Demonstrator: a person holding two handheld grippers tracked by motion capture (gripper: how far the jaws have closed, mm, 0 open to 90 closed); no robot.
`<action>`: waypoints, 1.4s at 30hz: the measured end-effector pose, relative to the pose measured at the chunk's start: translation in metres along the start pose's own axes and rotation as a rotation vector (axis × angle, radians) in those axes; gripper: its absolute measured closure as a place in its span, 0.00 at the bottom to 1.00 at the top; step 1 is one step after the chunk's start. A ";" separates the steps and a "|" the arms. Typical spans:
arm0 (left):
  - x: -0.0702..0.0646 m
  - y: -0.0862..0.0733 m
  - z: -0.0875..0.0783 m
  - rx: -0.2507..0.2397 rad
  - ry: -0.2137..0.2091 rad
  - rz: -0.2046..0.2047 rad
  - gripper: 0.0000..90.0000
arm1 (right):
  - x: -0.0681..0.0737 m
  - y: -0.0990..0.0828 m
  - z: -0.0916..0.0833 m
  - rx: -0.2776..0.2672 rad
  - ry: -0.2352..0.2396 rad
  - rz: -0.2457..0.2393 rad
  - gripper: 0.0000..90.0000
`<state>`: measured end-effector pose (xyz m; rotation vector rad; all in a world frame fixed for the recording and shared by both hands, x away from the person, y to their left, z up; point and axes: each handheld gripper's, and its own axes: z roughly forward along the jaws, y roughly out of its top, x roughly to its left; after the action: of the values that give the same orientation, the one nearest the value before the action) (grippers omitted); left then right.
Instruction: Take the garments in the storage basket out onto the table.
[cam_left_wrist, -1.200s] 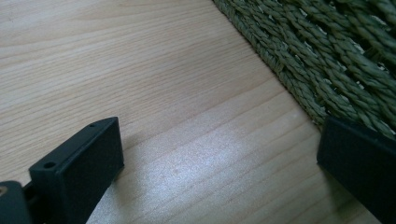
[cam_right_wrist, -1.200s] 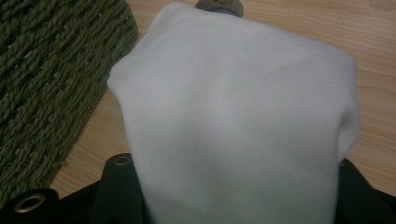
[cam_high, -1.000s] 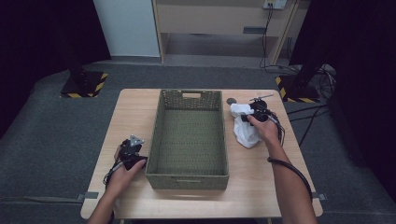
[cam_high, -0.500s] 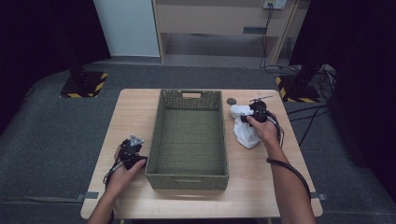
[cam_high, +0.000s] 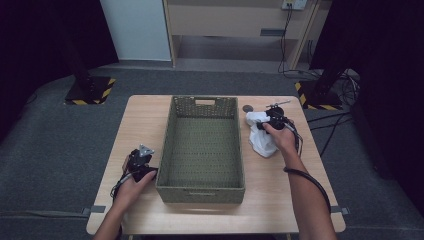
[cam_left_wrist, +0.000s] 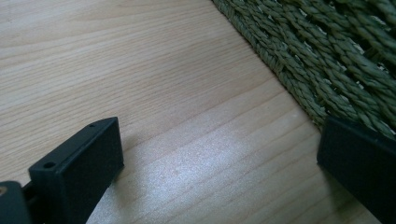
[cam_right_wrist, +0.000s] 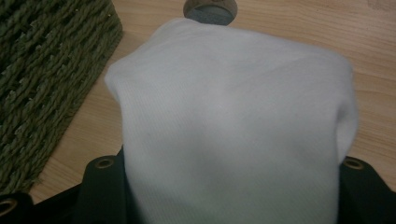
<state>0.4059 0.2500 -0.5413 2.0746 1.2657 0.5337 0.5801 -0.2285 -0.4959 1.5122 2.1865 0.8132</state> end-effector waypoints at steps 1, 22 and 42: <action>0.000 0.000 0.000 0.000 0.000 0.000 0.00 | 0.000 0.000 0.001 0.003 -0.003 -0.002 0.43; 0.000 0.000 0.000 0.000 0.000 0.000 0.00 | -0.001 -0.001 0.007 0.011 0.001 0.047 0.05; 0.000 0.000 0.000 0.000 0.000 0.000 0.00 | -0.002 -0.007 0.001 0.018 -0.009 0.091 0.04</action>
<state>0.4059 0.2500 -0.5413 2.0741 1.2657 0.5340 0.5763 -0.2325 -0.5012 1.6311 2.1379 0.8150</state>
